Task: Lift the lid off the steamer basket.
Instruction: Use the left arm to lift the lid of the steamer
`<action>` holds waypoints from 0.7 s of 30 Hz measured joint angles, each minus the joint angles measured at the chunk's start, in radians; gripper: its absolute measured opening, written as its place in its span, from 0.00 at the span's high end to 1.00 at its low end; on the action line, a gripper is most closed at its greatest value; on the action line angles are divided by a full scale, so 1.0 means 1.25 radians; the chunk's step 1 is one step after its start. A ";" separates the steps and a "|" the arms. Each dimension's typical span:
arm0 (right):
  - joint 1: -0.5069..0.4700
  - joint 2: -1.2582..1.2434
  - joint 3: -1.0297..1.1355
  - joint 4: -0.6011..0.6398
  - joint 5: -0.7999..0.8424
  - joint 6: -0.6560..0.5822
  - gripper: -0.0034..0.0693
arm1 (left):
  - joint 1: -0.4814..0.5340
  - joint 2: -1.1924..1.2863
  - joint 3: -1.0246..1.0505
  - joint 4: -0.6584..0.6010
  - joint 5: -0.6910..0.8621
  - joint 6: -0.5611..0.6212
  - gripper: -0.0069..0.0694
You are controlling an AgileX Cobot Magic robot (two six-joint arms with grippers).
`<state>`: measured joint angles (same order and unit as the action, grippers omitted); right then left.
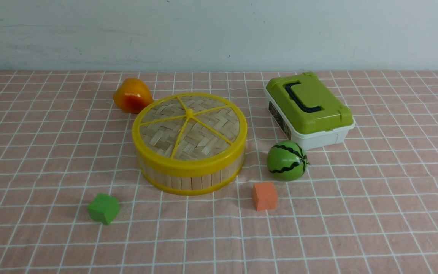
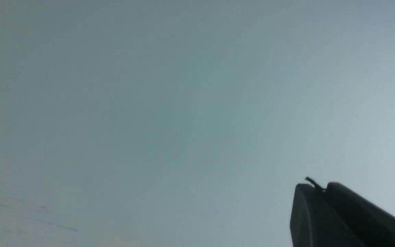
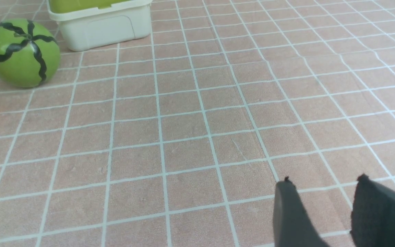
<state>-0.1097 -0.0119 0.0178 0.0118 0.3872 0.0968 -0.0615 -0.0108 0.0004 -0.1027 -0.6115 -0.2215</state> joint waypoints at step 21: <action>0.000 0.000 0.000 0.000 0.000 0.000 0.62 | 0.001 0.843 -0.663 -0.240 1.012 0.105 0.93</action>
<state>-0.1097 -0.0119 0.0178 0.0118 0.3872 0.0968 -0.0607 1.0427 -0.8283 -0.4027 0.6536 -0.0904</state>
